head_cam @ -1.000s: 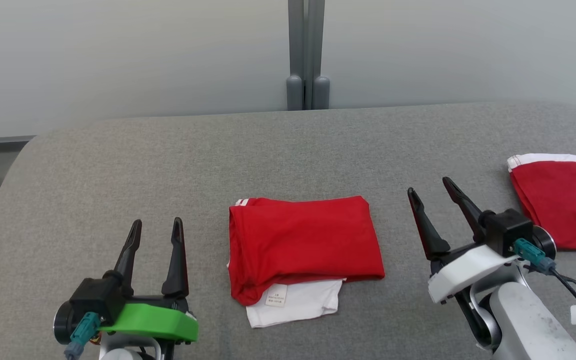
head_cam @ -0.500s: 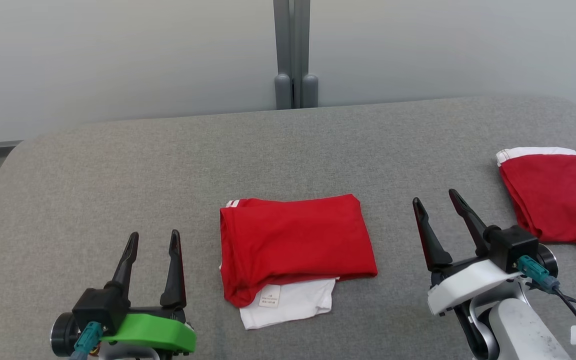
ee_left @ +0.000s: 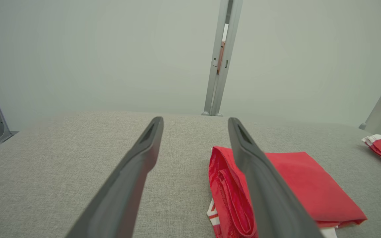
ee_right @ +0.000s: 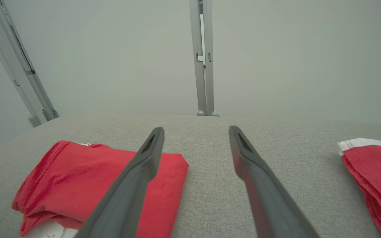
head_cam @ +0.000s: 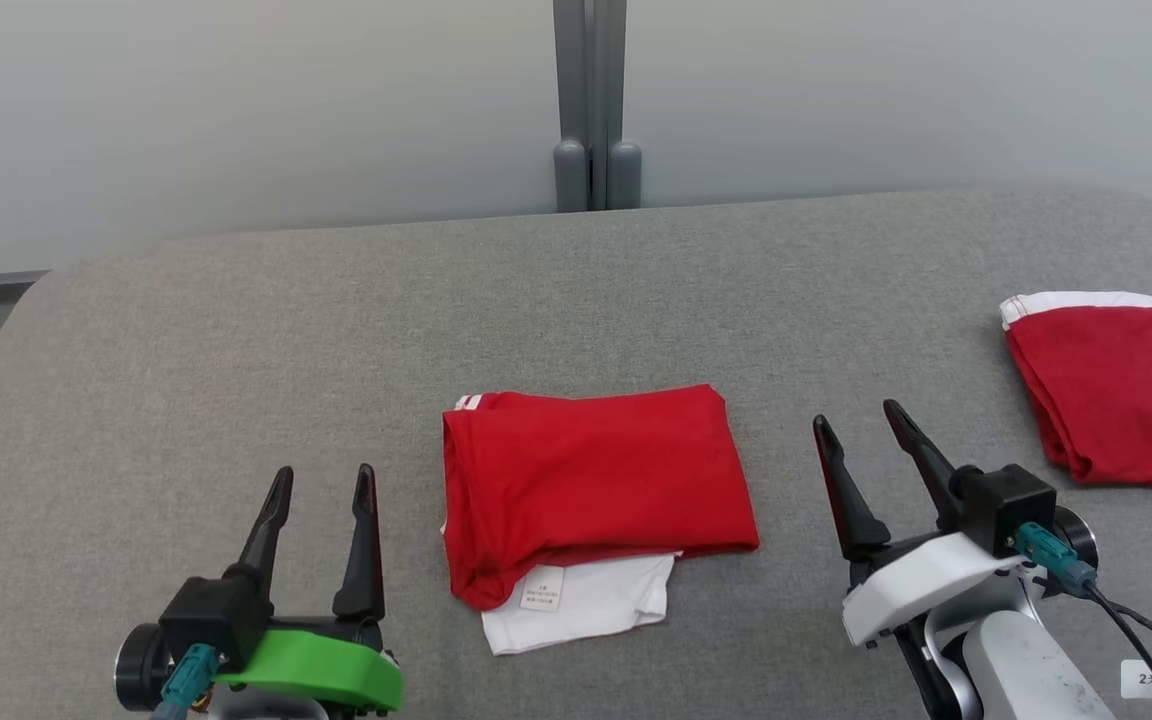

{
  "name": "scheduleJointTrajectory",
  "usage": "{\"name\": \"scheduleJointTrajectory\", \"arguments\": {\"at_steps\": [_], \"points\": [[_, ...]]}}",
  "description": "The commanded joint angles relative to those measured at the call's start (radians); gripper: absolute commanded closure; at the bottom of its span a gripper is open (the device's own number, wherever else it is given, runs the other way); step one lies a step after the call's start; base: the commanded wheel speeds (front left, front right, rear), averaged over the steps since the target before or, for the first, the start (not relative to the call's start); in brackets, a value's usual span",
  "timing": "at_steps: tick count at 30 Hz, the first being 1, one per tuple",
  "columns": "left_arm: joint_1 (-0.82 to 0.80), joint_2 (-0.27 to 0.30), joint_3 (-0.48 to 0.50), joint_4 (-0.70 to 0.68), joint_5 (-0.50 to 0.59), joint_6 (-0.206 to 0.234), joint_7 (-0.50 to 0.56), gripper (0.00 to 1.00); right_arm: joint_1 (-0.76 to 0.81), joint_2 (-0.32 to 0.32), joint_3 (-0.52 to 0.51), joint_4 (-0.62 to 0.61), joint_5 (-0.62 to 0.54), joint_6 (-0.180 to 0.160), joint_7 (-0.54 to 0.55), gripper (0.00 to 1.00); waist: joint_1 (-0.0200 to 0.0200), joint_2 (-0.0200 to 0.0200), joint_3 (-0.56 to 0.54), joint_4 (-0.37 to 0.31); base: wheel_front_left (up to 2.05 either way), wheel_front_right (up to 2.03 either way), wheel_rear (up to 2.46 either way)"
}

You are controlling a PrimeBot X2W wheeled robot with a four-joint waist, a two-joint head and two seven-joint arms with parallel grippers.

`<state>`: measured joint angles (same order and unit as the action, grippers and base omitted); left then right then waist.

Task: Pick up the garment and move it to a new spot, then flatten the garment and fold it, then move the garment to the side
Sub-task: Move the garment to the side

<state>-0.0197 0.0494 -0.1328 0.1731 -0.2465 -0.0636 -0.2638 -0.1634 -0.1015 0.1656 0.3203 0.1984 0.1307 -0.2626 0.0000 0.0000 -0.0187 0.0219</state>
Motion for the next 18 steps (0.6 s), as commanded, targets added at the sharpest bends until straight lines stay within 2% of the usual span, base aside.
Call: {"name": "scheduleJointTrajectory", "arguments": {"at_steps": [1, 13, 18], "points": [[0.001, 0.003, -0.006, 0.004, 0.004, -0.007, 0.0, 0.0, 0.005, 0.006, -0.006, 0.016, -0.007, 0.0, -0.003, 0.0, 0.0, 0.0, 0.012, 0.003, 0.0, 0.0, 0.0], [-0.073, 0.003, -0.062, 0.015, 0.031, -0.02, 0.0, 0.0, -0.112, 0.04, -0.004, 0.213, -0.041, 0.0, -0.001, 0.0, 0.0, 0.0, 0.139, 0.069, 0.0, 0.0, 0.0], [-0.101, 0.003, -0.087, 0.019, 0.031, -0.023, 0.0, 0.0, -0.179, 0.047, -0.002, 0.329, 0.007, 0.0, 0.018, 0.0, 0.0, 0.0, 0.18, 0.11, 0.0, 0.0, 0.0]]}}
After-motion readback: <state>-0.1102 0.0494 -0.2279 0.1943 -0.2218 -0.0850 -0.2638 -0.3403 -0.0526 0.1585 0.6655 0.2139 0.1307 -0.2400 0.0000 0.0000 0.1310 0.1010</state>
